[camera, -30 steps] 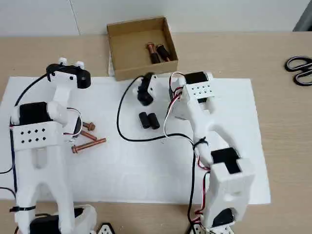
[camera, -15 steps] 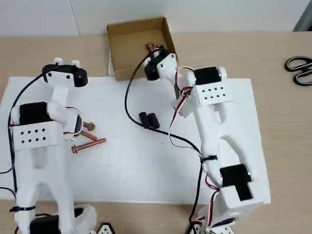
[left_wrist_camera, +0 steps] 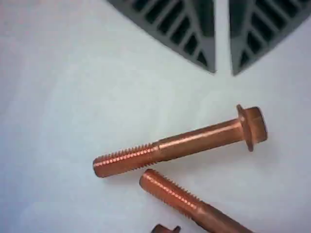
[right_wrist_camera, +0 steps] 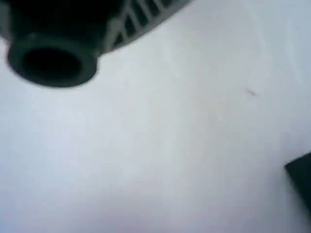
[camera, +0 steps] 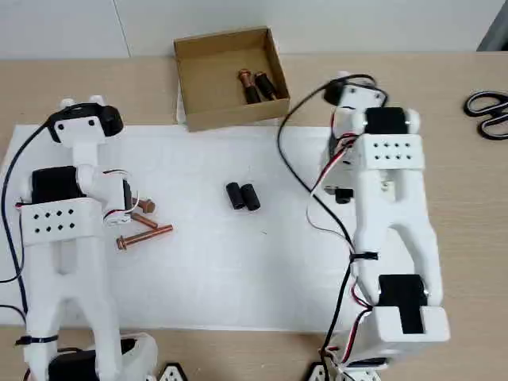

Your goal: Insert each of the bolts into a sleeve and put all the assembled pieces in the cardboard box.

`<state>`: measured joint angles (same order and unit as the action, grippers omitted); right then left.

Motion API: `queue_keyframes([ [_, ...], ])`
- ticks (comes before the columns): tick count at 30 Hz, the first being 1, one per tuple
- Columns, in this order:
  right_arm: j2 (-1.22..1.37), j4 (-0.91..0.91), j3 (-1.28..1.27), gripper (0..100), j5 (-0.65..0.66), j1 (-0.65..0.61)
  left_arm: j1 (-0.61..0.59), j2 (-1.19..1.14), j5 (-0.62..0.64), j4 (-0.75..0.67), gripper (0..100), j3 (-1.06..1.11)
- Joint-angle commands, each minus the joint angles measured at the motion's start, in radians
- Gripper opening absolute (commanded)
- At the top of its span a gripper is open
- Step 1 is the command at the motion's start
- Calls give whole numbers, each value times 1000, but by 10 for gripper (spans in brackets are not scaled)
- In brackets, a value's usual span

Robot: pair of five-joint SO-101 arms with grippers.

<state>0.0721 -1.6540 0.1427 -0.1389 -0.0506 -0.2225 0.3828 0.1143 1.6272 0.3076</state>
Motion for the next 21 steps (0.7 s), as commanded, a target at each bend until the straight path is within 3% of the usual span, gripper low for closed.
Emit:
queue_keyframes([
  [1, -58, -15, -25, 7, -40, 44, -6, 31, 57, -12, 8, -38],
  [8, -59, -65, -81, 7, -54, 128, -8, 29, 241, -72, 7, -38],
  [11, -59, -68, -83, 7, -54, 147, -6, 28, 353, -143, 7, -10],
  [14, -61, -70, -83, 7, -54, 145, -6, 28, 374, -238, 7, 51],
  [18, -61, -71, -83, 6, -54, 145, -9, -46, 269, -269, 7, 64],
  [21, -61, -71, -83, 3, -49, 145, -31, -123, 9, -245, 10, 64],
])
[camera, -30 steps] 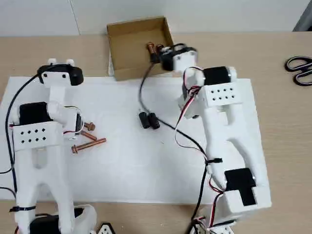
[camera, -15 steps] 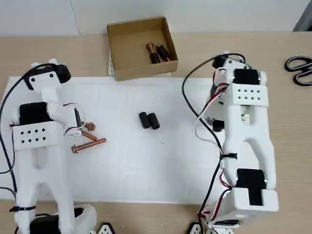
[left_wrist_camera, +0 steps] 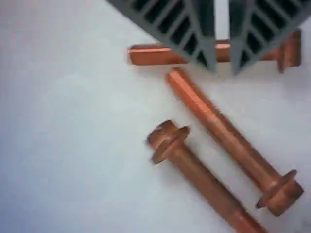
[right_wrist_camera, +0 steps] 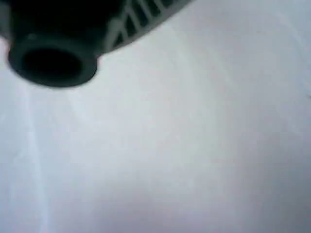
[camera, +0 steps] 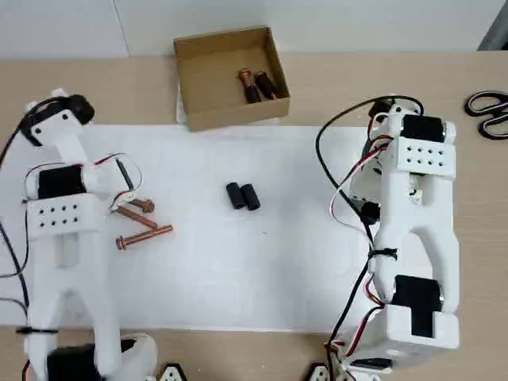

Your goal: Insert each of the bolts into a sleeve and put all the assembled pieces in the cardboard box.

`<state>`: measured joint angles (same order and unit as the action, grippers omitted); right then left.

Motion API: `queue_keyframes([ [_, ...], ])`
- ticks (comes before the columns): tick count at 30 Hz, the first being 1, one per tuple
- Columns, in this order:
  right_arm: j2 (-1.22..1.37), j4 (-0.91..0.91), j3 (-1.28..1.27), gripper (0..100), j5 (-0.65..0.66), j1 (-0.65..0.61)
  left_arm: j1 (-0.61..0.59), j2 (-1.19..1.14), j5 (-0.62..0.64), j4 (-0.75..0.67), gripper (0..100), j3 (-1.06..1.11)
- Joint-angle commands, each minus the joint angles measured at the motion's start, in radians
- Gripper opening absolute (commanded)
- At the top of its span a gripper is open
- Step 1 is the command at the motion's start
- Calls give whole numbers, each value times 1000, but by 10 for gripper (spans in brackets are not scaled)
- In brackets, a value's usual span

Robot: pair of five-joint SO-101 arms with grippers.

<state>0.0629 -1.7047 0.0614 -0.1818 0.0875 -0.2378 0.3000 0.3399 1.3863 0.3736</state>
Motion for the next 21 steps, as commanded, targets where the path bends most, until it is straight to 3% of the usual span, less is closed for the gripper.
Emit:
queue_keyframes([
  [1, -51, -21, -2, 3, -5, 4, -23, -60, -354, 0, 10, -2],
  [3, -51, -21, -2, 3, -5, 1, -40, -81, -588, -2, 9, -15],
  [10, -53, -21, -2, 3, 209, 4, -44, -157, -1020, 100, 9, -220],
  [21, -53, -13, -2, 3, 397, 5, -48, -279, -1511, 267, 7, -387],
])
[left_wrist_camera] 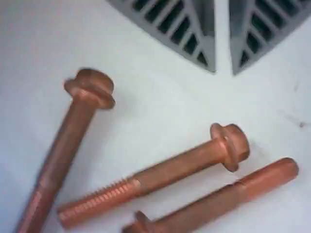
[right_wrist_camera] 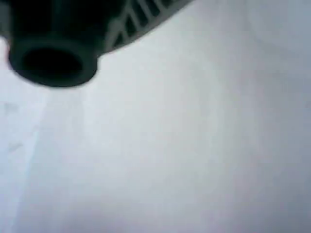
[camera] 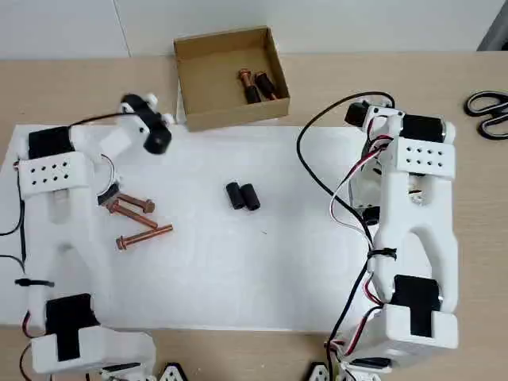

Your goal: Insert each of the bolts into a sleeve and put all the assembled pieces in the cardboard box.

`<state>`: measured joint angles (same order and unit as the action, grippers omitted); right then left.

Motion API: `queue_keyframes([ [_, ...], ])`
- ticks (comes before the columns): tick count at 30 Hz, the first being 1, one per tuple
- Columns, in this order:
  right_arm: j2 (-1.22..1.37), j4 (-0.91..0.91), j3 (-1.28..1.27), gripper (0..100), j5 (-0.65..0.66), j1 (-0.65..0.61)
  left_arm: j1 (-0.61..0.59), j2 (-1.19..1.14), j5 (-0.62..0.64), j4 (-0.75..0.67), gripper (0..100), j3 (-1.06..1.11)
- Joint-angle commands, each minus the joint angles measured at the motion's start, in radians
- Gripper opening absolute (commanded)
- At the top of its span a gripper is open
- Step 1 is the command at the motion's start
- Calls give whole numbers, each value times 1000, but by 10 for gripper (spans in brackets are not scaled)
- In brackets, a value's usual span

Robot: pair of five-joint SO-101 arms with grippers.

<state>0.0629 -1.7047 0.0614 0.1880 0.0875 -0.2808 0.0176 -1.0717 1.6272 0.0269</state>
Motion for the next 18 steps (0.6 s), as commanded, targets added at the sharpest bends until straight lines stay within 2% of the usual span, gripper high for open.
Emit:
queue_keyframes([
  [1, -51, -13, -2, 3, 34, 5, -5, 3, -133, 26, 7, -41],
  [7, -51, -13, -2, 3, 46, 1, 2, -5, -440, 18, 6, -41],
  [9, -51, -13, -2, 3, 46, 1, 2, -8, -505, 18, 6, -39],
  [12, -51, -16, -2, 3, 46, 1, 6, -8, -535, -3, 6, -10],
  [18, -50, -16, -2, 3, 46, 1, 29, -8, -537, -170, 10, 101],
])
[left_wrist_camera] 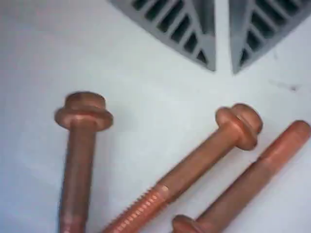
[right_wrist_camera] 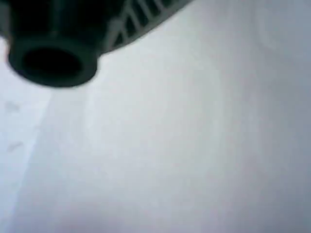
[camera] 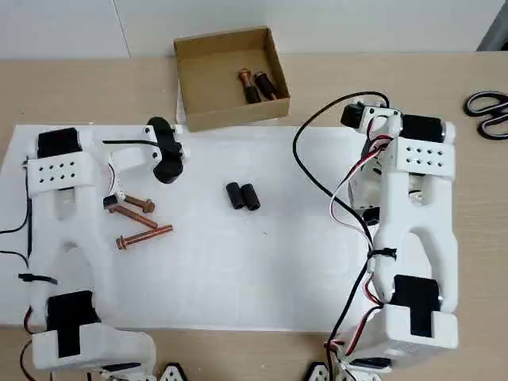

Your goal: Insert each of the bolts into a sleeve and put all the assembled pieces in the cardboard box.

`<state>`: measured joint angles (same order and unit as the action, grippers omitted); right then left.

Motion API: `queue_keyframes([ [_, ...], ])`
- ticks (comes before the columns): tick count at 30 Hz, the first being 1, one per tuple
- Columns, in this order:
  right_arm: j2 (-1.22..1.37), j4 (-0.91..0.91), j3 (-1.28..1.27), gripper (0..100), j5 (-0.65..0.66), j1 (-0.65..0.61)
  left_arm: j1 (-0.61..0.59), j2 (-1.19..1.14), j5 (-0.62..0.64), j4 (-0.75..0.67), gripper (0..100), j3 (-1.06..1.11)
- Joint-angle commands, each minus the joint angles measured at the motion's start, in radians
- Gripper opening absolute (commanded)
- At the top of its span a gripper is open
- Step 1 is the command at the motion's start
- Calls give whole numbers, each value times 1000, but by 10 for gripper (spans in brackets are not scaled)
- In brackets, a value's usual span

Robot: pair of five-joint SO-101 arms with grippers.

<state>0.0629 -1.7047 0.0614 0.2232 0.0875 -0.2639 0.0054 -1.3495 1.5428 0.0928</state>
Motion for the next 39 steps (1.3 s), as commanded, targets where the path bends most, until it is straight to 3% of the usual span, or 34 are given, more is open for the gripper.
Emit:
queue_keyframes([
  [1, -50, -16, -2, 3, 11, 1, 17, 5, -259, -121, 11, 65],
  [7, -45, -16, -3, 3, 11, 1, 37, 5, -258, -255, 58, 206],
  [18, -51, 8, -121, 9, 11, 1, 40, -94, -255, -450, 63, 278],
  [28, -53, 38, -127, 9, 11, -1, 43, -235, -203, -450, 62, 91],
  [39, -53, 39, -127, 9, 11, -65, 114, -242, -152, -371, 61, 87],
])
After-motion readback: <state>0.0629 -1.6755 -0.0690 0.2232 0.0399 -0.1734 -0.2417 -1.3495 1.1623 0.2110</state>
